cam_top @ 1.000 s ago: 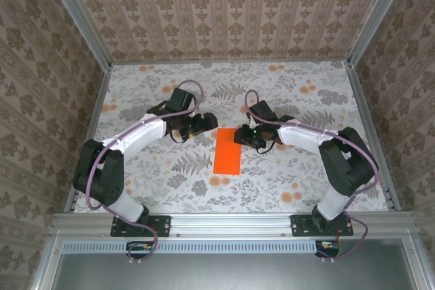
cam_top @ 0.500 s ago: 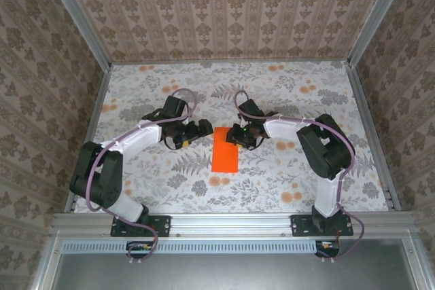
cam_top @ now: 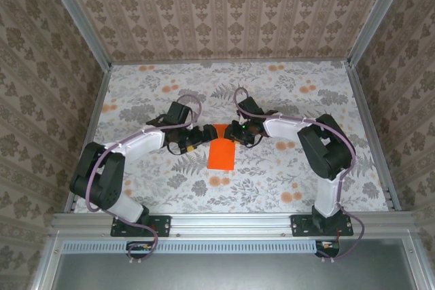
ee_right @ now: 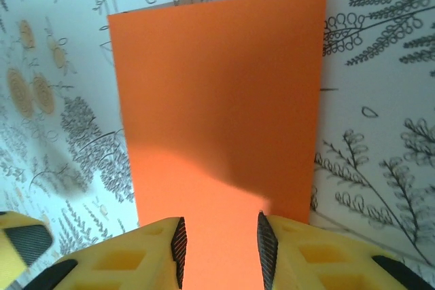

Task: Fold a paper plane with a square sheet of paper (pick it up from the middle)
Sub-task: Move the square sheet of paper to the center of the table, then fold the triangle a second time at the center of the table.

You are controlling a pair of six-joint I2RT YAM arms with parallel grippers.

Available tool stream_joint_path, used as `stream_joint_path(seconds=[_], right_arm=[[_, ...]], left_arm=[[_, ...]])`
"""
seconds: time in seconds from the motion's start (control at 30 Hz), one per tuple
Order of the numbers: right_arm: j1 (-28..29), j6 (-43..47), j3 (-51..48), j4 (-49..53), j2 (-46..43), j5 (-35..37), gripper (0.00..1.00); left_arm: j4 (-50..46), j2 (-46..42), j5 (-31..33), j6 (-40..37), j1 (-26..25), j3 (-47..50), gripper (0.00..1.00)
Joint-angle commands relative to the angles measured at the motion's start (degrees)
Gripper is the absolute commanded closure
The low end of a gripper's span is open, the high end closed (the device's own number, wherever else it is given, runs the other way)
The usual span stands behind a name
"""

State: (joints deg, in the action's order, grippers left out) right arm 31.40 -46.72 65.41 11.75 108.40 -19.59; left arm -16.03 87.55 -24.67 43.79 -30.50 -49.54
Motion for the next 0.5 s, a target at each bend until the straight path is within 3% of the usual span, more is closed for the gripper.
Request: stream_joint_path(seconds=[0.0, 0.1, 0.3, 0.47], right_arm=[[0.16, 0.81, -0.72, 2.98, -2.60, 2.27, 0.64], [0.08, 1.15, 0.34, 3.55, -0.74, 1.34, 0.63], [0.13, 1.54, 2.76, 4.30, 2.70, 0.14, 0.64], [0.07, 1.72, 3.10, 5.37, 4.18, 0.87, 0.64]], left_arm=[[1.30, -1.82, 0.04, 3.43, -1.60, 1.67, 0.00], [2.36, -1.94, 0.14, 5.60, -2.93, 2.79, 0.00], [2.79, -2.02, -0.88, 8.14, -4.42, 3.56, 0.11], [1.76, -1.29, -0.64, 9.63, -5.00, 3.57, 0.14]])
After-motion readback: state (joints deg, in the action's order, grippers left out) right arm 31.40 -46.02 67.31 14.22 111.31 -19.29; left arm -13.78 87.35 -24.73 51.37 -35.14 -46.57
